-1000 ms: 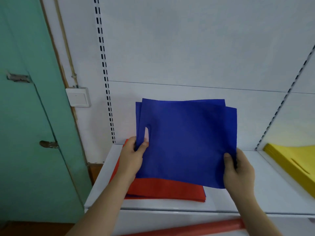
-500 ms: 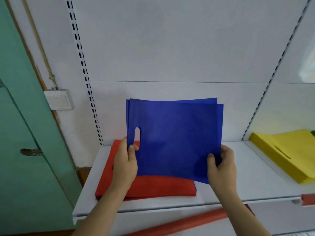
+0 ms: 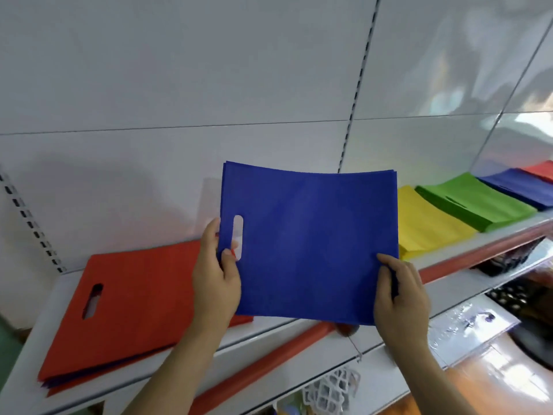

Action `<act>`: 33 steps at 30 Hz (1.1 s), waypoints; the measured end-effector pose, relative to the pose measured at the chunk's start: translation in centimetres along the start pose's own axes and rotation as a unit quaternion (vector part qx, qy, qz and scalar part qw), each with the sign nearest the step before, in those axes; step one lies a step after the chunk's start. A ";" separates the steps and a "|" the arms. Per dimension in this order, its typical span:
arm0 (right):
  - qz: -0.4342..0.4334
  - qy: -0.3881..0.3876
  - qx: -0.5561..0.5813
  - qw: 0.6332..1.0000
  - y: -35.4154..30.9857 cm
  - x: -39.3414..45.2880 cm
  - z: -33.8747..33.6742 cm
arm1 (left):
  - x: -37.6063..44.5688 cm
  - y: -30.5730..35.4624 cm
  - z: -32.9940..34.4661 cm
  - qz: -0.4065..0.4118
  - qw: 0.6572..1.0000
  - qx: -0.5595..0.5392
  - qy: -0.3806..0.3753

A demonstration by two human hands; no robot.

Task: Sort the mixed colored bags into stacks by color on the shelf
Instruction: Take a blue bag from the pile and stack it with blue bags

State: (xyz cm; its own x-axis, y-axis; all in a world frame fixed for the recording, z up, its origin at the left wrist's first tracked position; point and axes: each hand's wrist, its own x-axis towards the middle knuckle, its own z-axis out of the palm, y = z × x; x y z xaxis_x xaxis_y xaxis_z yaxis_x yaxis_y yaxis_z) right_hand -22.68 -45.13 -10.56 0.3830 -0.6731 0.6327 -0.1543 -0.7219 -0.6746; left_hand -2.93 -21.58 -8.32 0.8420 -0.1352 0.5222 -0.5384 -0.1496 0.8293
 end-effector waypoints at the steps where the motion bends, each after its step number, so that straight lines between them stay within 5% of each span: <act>1: -0.002 -0.006 -0.001 1.000 0.9 0.3 -1.1 | -0.3 0.7 1.2 0.015 1.000 0.010 -0.006; 11: -0.009 0.025 -0.139 0.990 12.8 4.3 -16.2 | -5.2 9.2 19.8 0.086 0.990 0.044 -0.101; 17: 0.060 0.069 -0.190 0.977 20.2 5.8 -24.7 | -8.2 13.5 31.8 0.127 0.975 0.037 -0.181; 33: 0.194 0.141 -0.329 0.913 38.9 16.8 -36.7 | -10.6 20.2 64.5 0.163 0.928 -0.065 -0.330</act>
State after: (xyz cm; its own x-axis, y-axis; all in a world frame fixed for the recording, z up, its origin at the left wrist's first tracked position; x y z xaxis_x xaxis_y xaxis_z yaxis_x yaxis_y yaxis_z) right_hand -55.67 -90.40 -12.18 -0.0519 -0.8461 0.5306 -0.7785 -0.2984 -0.5521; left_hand -24.89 -86.38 -9.95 0.4080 -0.7287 0.5501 -0.7163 0.1181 0.6878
